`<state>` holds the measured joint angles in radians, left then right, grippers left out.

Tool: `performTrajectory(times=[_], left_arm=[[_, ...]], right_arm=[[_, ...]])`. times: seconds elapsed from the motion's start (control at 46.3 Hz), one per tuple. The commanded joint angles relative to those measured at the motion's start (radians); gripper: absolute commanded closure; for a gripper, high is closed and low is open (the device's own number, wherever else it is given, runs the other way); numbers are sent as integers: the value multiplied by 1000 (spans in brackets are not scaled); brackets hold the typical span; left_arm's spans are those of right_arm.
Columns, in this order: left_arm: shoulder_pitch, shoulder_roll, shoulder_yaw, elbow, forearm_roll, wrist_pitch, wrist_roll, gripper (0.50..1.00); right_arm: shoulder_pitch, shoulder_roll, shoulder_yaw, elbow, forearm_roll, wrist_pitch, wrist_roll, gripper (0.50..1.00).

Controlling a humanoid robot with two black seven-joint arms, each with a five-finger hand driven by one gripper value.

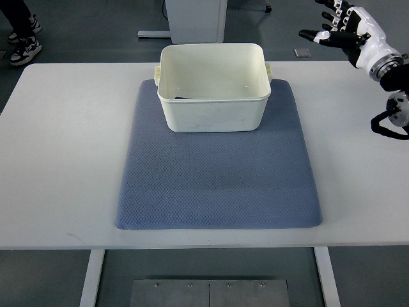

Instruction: Place cup in box with right hand

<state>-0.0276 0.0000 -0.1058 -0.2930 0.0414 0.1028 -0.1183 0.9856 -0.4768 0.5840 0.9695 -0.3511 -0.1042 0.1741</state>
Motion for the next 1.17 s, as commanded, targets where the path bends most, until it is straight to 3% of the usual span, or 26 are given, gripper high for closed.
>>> performTrajectory(times=[0.0, 0.216, 0.518, 0.907, 1.145], left_arm=[[0, 0, 0, 0, 0, 0, 0, 500], [0, 0, 0, 0, 0, 0, 0, 500], [0, 0, 0, 0, 0, 0, 0, 500], [0, 0, 0, 0, 0, 0, 0, 500], [0, 0, 0, 0, 0, 0, 0, 500]], right_arm=[[-42, 0, 56, 0, 0, 15, -8, 502], [-162, 9, 223, 0, -2, 87, -22, 500], [-292, 144, 425, -2, -6, 87, 7, 500], [-392, 293, 537, -5, -8, 92, 4, 500], [-406, 319, 539, -14, -20, 175, -10, 500]])
